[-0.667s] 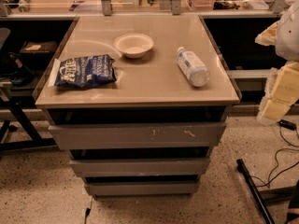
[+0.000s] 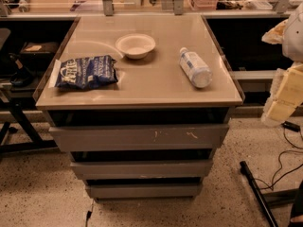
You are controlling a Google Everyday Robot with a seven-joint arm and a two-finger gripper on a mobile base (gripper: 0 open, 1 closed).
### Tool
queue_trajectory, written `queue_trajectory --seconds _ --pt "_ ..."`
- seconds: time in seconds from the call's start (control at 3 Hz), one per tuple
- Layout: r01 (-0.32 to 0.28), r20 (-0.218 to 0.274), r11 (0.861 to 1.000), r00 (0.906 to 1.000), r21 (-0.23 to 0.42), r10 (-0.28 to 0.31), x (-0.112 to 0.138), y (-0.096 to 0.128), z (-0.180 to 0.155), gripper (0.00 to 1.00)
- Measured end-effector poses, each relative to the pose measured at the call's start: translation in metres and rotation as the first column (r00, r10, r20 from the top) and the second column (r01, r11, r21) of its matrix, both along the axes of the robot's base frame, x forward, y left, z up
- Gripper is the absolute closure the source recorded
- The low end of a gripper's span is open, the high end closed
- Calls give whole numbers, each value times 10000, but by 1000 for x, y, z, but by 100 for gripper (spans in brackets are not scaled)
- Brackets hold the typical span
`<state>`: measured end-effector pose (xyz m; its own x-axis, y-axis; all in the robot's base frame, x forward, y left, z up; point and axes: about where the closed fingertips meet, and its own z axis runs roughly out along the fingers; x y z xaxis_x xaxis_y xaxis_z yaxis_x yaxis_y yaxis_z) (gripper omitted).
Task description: Open middle drawer
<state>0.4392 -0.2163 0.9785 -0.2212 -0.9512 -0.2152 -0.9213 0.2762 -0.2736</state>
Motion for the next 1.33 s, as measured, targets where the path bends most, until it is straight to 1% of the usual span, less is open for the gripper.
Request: queue_trajectory --seconds 0.33,0.67,1.0,1.33 --pt "-17 -273 9993 9996 370 27 -3 15 -37 0" --pt "-245 -1066 9974 9938 671 316 -8 38 -112 0" --pt "-342 -2028 9954 9778 895 519 -23 58 -187 0" --pt "-342 -2026 9954 9779 895 519 -23 58 -187 0"
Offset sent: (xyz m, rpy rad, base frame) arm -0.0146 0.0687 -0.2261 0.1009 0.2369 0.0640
